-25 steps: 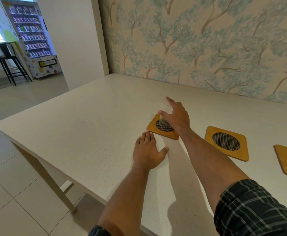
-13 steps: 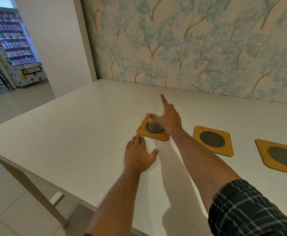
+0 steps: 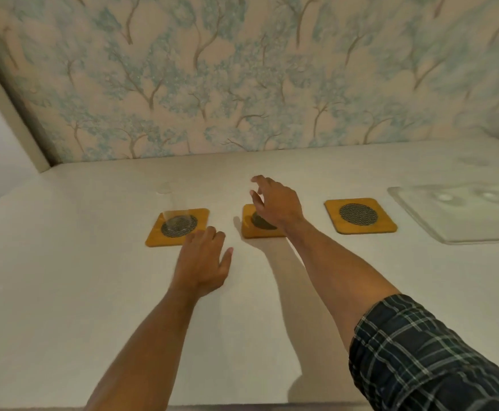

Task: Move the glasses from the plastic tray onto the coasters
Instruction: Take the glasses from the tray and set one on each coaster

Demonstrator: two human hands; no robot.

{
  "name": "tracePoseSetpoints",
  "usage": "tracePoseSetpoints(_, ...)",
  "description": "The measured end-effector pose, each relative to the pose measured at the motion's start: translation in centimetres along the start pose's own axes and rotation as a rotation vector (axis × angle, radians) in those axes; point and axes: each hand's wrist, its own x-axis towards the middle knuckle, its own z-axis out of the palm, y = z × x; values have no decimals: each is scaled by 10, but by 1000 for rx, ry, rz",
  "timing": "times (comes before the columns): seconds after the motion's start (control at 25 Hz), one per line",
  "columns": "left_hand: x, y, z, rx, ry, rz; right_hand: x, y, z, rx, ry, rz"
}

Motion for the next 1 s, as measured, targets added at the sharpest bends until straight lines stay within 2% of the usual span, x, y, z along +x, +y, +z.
tracePoseSetpoints(0.2, 40, 99, 11, -264, 29, 194, -27, 69, -39, -90, 63, 115)
tracePoseSetpoints(0.4, 62, 195, 24, -413, -52, 311, -61, 144, -88, -186, 100, 291)
tracePoseSetpoints(0.64, 87, 280, 47, -562, -136, 306, -107, 218, -134, -345, 130, 489)
tracePoseSetpoints(0.84, 95, 338, 60, -669, -235, 228, -123, 261, -169, -233, 317, 781)
tracePoseSetpoints(1.0, 102, 370, 66, -625, -316, 271, -123, 296, -192, -151, 284, 962)
